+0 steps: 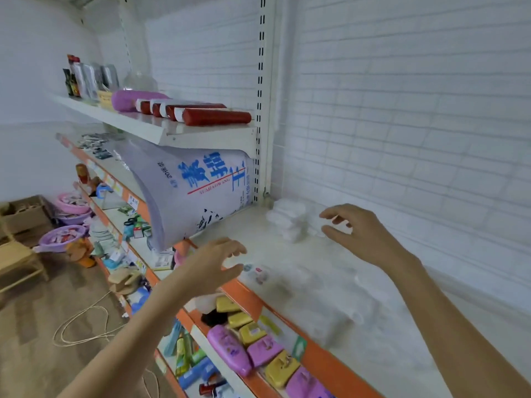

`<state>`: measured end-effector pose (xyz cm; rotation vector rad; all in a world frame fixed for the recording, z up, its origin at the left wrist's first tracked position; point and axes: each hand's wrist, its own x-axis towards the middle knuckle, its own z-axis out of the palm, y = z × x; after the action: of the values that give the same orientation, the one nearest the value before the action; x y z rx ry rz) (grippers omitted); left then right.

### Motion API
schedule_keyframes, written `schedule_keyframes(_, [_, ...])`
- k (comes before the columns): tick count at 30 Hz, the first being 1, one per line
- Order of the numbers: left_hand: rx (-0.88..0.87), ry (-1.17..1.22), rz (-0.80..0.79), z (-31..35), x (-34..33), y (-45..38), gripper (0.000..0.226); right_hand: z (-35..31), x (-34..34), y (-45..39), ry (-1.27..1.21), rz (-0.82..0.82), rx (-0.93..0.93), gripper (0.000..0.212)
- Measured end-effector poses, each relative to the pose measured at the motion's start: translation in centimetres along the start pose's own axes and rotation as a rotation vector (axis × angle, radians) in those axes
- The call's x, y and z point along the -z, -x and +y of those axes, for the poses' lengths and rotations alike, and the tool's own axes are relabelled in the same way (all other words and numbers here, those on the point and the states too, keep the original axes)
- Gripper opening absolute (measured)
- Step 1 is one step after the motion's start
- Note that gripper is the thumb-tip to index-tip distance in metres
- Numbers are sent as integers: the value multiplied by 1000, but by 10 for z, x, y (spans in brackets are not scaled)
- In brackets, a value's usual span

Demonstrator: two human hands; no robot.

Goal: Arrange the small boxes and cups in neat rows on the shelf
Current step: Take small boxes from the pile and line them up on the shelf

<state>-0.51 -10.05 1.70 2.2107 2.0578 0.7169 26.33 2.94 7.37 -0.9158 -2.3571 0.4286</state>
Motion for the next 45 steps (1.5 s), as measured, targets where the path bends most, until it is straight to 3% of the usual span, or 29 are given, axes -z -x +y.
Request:
schedule_keyframes(6, [-12, 43, -12, -41, -15, -85, 36, 33, -28, -74, 33, -68, -56, 26])
schedule_keyframes(14, [80, 289, -89, -86, -58, -198, 68, 58, -75, -143, 63, -125, -261, 42])
schedule_keyframes(19, [-6, 621, -239, -101, -92, -231, 86, 73, -118, -159, 41, -137, -398, 57])
schedule_keyframes(24, [-69, 911, -242, -112, -112, -232, 65, 76, -131, -156, 19, -40, -433, 45])
schedule_keyframes(28, [-95, 860, -200, -114, -120, -235, 54, 64, -129, -146, -7, 64, -465, 36])
schedule_keyframes(33, [-74, 907, -202, -112, -126, -230, 38, 48, -115, -125, -172, 335, -623, 14])
schedule_keyframes(38, [-52, 866, -54, -110, -110, -219, 27, 36, -107, -98, -317, 444, -784, 40])
schedule_keyframes(42, [-25, 818, -28, -116, -90, -204, 11, 29, -111, -82, -327, 429, -796, 37])
schedule_keyframes(45, [78, 836, -50, -121, -83, -192, 34, 25, -117, -76, -264, 347, -776, 45])
